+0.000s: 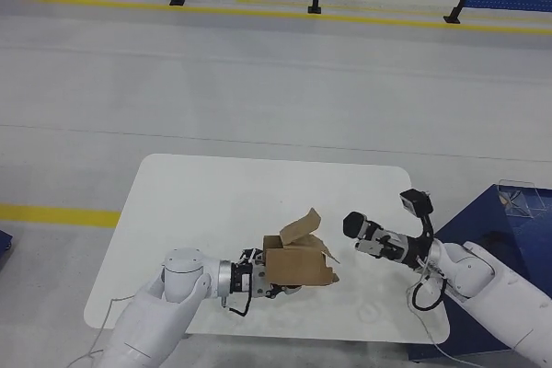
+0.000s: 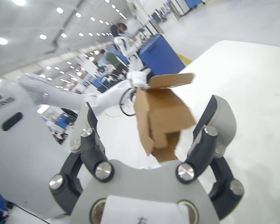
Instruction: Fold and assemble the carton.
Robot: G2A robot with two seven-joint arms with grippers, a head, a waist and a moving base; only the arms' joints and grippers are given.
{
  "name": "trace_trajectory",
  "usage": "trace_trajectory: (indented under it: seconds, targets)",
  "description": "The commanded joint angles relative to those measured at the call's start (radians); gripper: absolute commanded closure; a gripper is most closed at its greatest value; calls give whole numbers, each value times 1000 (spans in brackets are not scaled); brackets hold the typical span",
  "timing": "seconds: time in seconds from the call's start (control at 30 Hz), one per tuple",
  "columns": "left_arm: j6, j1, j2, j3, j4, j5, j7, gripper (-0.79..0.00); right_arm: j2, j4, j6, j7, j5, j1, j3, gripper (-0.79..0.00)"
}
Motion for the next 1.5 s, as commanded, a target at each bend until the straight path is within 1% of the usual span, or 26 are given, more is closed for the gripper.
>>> trace_trajectory:
  seconds: [0.0, 0.27, 0.33, 0.37, 0.47, 0.57, 0.63, 0.73, 0.87, 1.0, 1.17, 1.3, 1.47]
  targets:
    - [0, 1, 0, -1, 0, 0, 1, 0, 0, 1, 3, 7, -21, 2, 1, -785]
    - [0, 1, 0, -1, 0, 0, 1, 0, 0, 1, 3, 7, -21, 2, 1, -785]
    - [0, 1, 0, -1, 0, 0, 1, 0, -1, 7, 48, 3, -70, 4, 15, -785]
    - [-5, 3, 0, -2, 0, 0, 7, 0, -2, 15, 81, -31, -110, 5, 33, -785]
    - [-82, 22, -2, -10, -20, 5, 95, 0, -5, 13, 125, -134, -229, -20, 73, -785]
    - [-167, 40, -2, -18, -40, 13, 144, 0, -1, 25, 168, -224, -337, -52, 117, -785]
    - [-214, 52, -1, -23, -51, 13, 150, 0, 1, 35, 191, -266, -388, -76, 140, -785]
    - [-250, 68, 0, -29, -61, -12, 139, 0, 2, 34, 213, -297, -441, -109, 161, -785]
    - [-247, 77, 0, -32, -68, -41, 141, 0, -4, 21, 226, -316, -498, -139, 178, -785]
    - [-241, 82, 1, -29, -78, -54, 142, 0, -14, 7, 264, -347, -570, -163, 187, -785]
    - [-241, 87, 2, -25, -88, -61, 149, 0, -31, -6, 289, -350, -623, -183, 187, -785]
    - [-245, 91, 3, -21, -101, -64, 151, 0, -49, -3, 321, -327, -647, -186, 179, -785]
    - [-248, 94, 5, -18, -110, -63, 151, 0, -77, 2, 326, -283, -658, -181, 152, -785]
